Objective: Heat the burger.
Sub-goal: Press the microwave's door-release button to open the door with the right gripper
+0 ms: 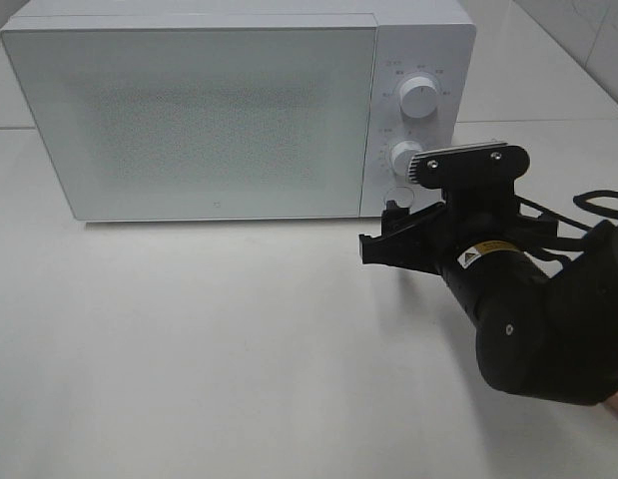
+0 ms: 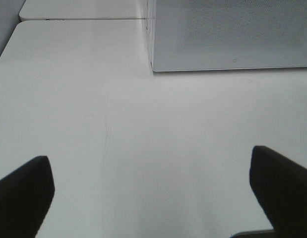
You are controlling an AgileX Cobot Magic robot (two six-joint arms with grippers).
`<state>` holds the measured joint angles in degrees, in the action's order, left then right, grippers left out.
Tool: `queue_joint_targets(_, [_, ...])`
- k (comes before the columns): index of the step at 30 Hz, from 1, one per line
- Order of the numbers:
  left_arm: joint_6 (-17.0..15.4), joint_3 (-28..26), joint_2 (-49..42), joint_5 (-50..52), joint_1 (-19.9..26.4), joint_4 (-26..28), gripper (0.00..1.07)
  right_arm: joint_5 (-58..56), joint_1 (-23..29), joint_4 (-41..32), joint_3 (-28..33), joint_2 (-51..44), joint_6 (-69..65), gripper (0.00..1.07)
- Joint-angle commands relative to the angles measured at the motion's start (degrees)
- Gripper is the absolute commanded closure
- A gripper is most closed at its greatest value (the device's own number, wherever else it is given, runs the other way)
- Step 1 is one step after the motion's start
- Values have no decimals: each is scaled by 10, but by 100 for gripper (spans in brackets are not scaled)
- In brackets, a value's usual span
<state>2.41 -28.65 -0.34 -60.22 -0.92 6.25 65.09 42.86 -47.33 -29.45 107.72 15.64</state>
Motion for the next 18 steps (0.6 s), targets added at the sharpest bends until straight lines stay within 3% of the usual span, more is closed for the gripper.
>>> queue_joint_targets(1, [1,1,-14,8,2,-2,6,5,4,9,-22,15,2,32])
queue_joint_targets(11, [1,1,-14,8,2,-2,6,5,4,8,-29,22,1,32])
queue_joint_targets(18, [1,1,-14,8,2,-2,6,5,4,8,-29,22,-78,32])
